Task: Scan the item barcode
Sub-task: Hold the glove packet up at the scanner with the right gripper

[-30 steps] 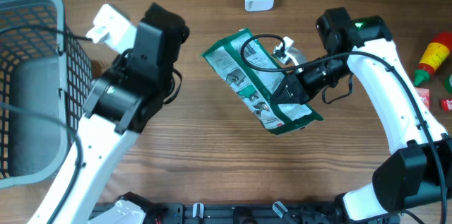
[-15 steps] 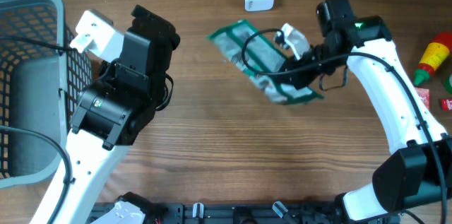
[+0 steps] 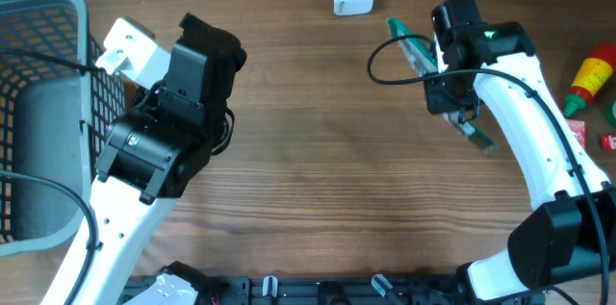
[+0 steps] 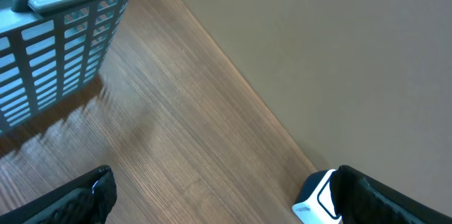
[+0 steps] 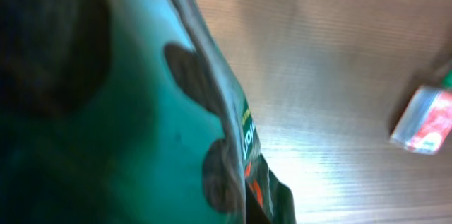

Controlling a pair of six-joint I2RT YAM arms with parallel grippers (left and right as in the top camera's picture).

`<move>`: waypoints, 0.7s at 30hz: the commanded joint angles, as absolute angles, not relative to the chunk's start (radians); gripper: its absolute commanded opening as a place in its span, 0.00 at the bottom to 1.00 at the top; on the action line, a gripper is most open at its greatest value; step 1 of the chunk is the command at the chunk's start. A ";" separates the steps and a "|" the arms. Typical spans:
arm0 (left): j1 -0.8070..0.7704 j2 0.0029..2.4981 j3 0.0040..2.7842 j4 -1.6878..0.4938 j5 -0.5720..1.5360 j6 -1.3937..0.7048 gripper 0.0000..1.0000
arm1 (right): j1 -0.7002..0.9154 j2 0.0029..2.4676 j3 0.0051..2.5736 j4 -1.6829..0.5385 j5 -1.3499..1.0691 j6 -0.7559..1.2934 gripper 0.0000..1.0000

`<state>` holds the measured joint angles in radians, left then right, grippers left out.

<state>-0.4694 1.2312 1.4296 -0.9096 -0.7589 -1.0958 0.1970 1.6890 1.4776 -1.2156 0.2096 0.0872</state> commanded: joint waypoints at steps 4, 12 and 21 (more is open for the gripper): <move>-0.473 1.225 1.432 -0.911 -0.783 -1.080 1.00 | 0.199 1.691 1.477 -0.907 0.329 0.156 0.04; -0.473 1.225 1.432 -0.911 -0.783 -1.080 1.00 | 0.202 1.866 1.477 -0.496 0.471 -0.044 0.05; -0.473 1.225 1.432 -0.911 -0.783 -1.080 1.00 | 0.265 2.070 1.477 -0.062 0.583 -0.238 0.05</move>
<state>-0.4694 1.2312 1.4296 -0.9127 -0.7589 -1.0958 0.2348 2.0159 1.4757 -0.1688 0.5137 -0.1501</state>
